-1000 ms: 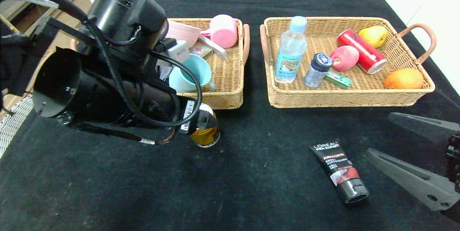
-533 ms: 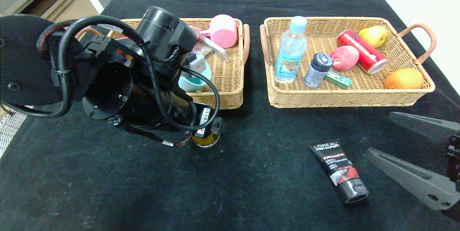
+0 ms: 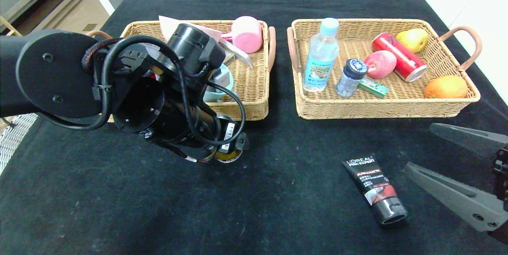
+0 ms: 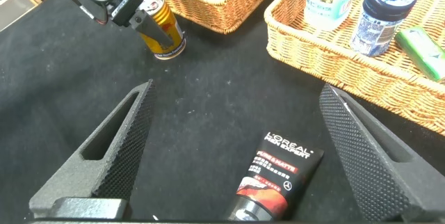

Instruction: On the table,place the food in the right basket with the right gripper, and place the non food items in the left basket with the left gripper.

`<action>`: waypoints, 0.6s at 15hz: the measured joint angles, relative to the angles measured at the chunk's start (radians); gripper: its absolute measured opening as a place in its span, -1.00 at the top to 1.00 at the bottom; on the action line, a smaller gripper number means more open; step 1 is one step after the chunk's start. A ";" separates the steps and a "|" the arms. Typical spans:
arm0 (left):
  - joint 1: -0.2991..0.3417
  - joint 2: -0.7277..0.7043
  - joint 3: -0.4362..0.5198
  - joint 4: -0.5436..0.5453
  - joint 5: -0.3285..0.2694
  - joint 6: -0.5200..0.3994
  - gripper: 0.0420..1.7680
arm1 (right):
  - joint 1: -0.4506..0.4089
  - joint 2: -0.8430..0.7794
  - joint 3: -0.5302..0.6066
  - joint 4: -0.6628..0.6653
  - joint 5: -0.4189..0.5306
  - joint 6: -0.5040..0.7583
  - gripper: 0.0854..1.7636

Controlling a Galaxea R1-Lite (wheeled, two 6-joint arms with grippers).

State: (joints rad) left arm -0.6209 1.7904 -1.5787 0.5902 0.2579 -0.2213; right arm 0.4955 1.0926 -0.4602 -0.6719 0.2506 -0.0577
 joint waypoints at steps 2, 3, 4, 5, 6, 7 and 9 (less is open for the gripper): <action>0.001 0.003 0.000 0.000 -0.003 0.000 -0.94 | -0.001 -0.001 0.000 0.000 0.000 0.000 -0.94; 0.001 0.004 -0.001 0.000 -0.003 0.000 -0.94 | -0.001 -0.002 0.000 0.001 0.000 0.000 -0.94; 0.001 0.005 -0.001 0.000 -0.003 0.000 -0.94 | -0.001 -0.003 -0.001 0.001 0.000 0.000 -0.94; 0.001 0.006 -0.001 0.000 -0.003 0.000 -0.76 | -0.001 -0.004 -0.001 0.001 0.001 0.000 -0.94; 0.001 0.006 -0.001 0.000 -0.006 0.000 -0.55 | -0.001 -0.004 -0.001 0.001 0.001 0.000 -0.94; 0.001 0.006 -0.001 0.000 -0.007 0.000 -0.37 | -0.001 -0.004 -0.001 0.001 0.000 0.000 -0.94; 0.001 0.007 -0.001 0.000 -0.007 0.000 -0.27 | -0.001 -0.005 -0.001 0.001 0.000 0.000 -0.94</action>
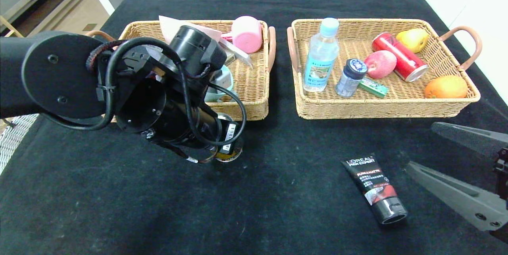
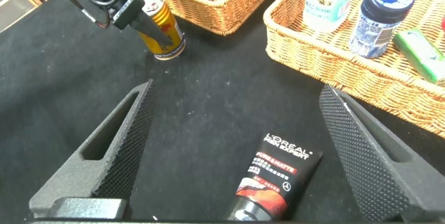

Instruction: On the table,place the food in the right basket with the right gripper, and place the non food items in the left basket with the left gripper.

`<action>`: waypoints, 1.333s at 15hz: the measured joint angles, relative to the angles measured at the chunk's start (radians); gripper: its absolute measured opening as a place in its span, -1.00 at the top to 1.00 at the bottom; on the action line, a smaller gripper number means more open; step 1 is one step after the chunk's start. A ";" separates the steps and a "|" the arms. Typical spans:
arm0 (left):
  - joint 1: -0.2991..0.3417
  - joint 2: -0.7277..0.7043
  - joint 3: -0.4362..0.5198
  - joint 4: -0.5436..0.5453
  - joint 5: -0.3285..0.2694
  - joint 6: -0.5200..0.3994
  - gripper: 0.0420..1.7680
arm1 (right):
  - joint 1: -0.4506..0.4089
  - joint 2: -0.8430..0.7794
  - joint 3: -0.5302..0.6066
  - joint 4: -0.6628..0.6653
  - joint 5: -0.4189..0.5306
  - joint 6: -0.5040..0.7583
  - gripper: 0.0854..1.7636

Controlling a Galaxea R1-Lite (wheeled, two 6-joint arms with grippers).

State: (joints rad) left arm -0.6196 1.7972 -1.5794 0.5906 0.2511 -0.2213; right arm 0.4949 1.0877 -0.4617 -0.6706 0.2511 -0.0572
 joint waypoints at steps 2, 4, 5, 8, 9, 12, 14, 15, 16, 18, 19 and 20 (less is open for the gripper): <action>0.000 0.002 0.000 -0.001 0.001 0.000 -0.27 | 0.000 0.000 0.000 0.000 0.000 0.000 -0.94; 0.000 0.004 0.001 -0.001 0.002 0.000 -0.26 | -0.002 0.000 0.000 0.000 0.000 0.000 -0.94; 0.000 0.004 0.001 -0.001 0.002 0.001 -0.26 | -0.003 -0.001 0.000 0.000 0.000 0.000 -0.94; -0.002 0.003 0.001 0.000 0.002 0.001 -0.26 | -0.004 -0.004 0.000 0.000 0.000 0.000 -0.94; -0.008 -0.001 0.000 0.000 0.003 0.002 -0.26 | -0.003 -0.008 0.001 0.005 0.001 0.000 -0.94; -0.027 -0.027 -0.004 0.002 -0.002 0.004 -0.25 | -0.003 -0.016 0.000 0.007 0.001 0.000 -0.94; -0.059 -0.049 -0.011 0.003 -0.032 0.007 -0.25 | -0.003 -0.017 0.000 0.007 0.001 0.000 -0.94; -0.080 -0.058 -0.018 0.004 -0.041 0.007 -0.25 | -0.003 -0.018 0.000 0.007 0.001 0.000 -0.94; -0.101 -0.062 -0.025 0.003 -0.043 0.007 -0.25 | -0.003 -0.018 -0.001 0.007 0.001 0.000 -0.94; -0.147 -0.058 -0.052 0.003 -0.044 0.007 -0.25 | -0.005 -0.018 -0.004 0.006 0.000 0.000 -0.94; -0.164 -0.049 -0.071 0.004 -0.044 0.008 -0.25 | -0.007 -0.020 -0.007 0.006 0.000 0.000 -0.94; -0.178 -0.036 -0.093 0.004 -0.044 0.010 -0.25 | -0.009 -0.023 -0.010 0.007 0.000 0.000 -0.94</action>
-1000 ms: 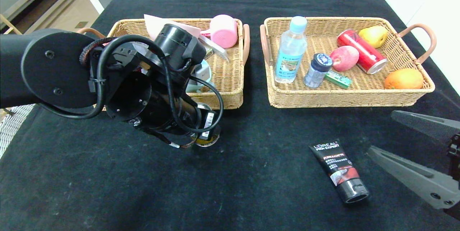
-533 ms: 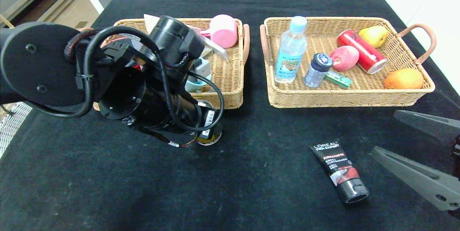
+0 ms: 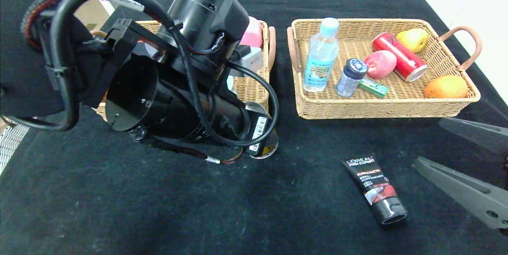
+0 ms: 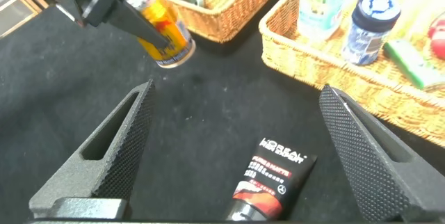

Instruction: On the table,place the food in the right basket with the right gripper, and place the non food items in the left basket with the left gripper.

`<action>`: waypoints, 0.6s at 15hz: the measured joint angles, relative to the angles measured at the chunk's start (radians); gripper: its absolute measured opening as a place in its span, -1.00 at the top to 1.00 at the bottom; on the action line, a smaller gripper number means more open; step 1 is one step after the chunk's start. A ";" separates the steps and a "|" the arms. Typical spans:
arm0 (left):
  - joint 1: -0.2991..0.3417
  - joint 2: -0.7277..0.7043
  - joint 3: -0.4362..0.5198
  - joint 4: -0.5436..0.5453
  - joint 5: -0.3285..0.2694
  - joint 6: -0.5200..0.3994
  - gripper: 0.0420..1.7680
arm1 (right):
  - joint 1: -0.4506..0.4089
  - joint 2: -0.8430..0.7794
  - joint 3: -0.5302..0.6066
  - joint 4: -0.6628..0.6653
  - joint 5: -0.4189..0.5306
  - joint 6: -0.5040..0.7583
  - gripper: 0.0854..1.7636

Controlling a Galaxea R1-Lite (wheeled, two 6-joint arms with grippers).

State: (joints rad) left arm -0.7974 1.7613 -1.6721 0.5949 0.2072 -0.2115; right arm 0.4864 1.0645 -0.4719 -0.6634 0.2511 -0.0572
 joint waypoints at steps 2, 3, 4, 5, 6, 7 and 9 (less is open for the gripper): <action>-0.024 0.036 -0.059 0.003 0.000 0.016 -0.25 | -0.007 -0.007 -0.003 0.000 0.000 0.000 -0.94; -0.035 0.054 -0.087 0.004 0.000 0.023 -0.25 | -0.009 -0.010 -0.005 0.000 0.000 0.000 -0.94; -0.046 0.074 -0.109 0.004 0.000 0.027 -0.25 | -0.009 -0.013 -0.005 0.000 0.000 0.000 -0.94; -0.061 0.093 -0.126 0.004 0.001 0.030 -0.25 | -0.009 -0.016 -0.005 0.000 0.001 0.000 -0.94; -0.071 0.111 -0.138 0.001 0.001 0.032 -0.25 | -0.009 -0.021 -0.005 0.001 0.003 0.000 -0.94; -0.079 0.129 -0.150 0.000 0.001 0.034 -0.25 | -0.009 -0.024 -0.005 0.001 0.004 0.000 -0.94; -0.093 0.164 -0.175 -0.001 0.001 0.038 -0.25 | -0.007 -0.029 -0.001 0.001 0.005 0.000 -0.94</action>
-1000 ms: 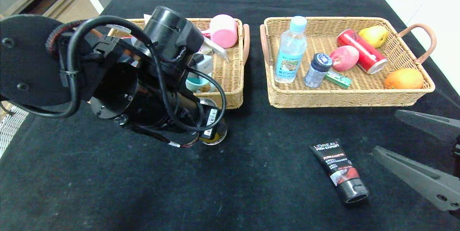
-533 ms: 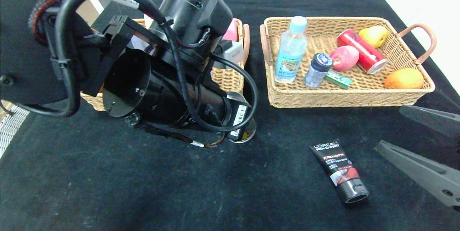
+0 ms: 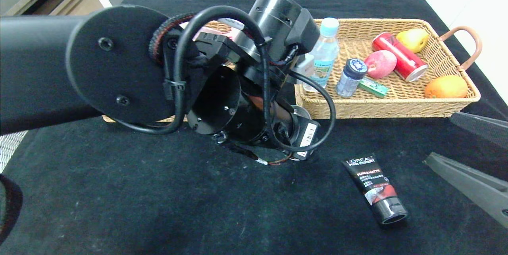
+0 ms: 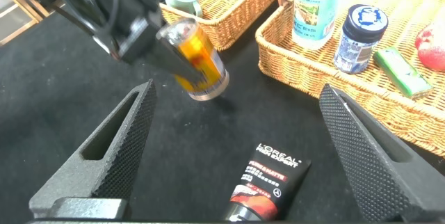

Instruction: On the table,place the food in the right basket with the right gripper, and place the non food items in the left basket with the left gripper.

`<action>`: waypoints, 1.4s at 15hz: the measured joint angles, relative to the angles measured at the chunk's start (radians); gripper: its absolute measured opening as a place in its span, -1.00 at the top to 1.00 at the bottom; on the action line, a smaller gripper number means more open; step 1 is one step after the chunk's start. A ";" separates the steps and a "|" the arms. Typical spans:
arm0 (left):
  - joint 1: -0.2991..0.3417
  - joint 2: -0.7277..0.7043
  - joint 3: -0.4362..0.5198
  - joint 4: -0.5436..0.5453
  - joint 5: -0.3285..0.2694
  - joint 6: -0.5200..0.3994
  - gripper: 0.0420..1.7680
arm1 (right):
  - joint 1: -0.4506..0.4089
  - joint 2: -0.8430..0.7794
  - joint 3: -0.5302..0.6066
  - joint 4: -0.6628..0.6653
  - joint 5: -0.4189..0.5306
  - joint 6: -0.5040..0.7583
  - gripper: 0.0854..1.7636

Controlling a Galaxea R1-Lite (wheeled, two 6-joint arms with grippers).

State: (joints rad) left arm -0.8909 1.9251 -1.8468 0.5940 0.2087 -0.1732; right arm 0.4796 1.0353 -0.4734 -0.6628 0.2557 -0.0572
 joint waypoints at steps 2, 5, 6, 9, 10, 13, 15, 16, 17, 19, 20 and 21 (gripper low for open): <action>-0.011 0.029 -0.014 -0.008 0.004 -0.002 -0.25 | 0.005 -0.006 0.003 -0.003 0.001 0.000 -0.94; -0.016 0.062 -0.021 -0.082 0.004 0.022 -0.25 | 0.013 -0.019 0.006 0.001 0.003 0.001 -0.94; -0.017 0.072 -0.022 -0.092 0.005 0.028 -0.25 | 0.013 -0.020 0.006 0.001 0.002 0.001 -0.94; -0.020 0.092 -0.022 -0.094 0.007 0.029 -0.25 | 0.013 -0.023 0.001 0.001 0.001 0.001 -0.94; -0.020 0.095 -0.021 -0.093 0.009 0.029 -0.25 | 0.013 -0.023 -0.002 0.001 0.000 0.001 -0.94; -0.020 0.101 -0.021 -0.097 0.011 0.027 -0.41 | 0.011 -0.022 -0.008 0.002 -0.001 0.001 -0.94; -0.021 0.104 -0.022 -0.098 0.013 0.029 -0.52 | 0.010 -0.022 -0.011 0.013 -0.002 0.001 -0.94; -0.021 0.106 -0.023 -0.098 0.013 0.028 -0.57 | 0.010 -0.022 -0.011 0.020 -0.002 0.001 -0.94; -0.020 0.106 -0.023 -0.098 0.013 0.028 -0.62 | 0.010 -0.022 -0.013 0.021 -0.003 0.001 -0.94; -0.019 0.101 -0.023 -0.093 0.013 0.028 -0.69 | 0.009 -0.023 -0.013 0.022 -0.002 0.001 -0.94; -0.019 0.092 -0.022 -0.088 0.013 0.028 -0.72 | 0.009 -0.023 -0.013 0.023 -0.002 0.001 -0.94; -0.019 0.079 -0.016 -0.082 0.013 0.027 -0.74 | 0.009 -0.022 -0.012 0.023 -0.001 0.001 -0.94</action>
State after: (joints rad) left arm -0.9100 2.0036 -1.8628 0.5123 0.2213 -0.1457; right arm 0.4883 1.0130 -0.4853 -0.6394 0.2545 -0.0562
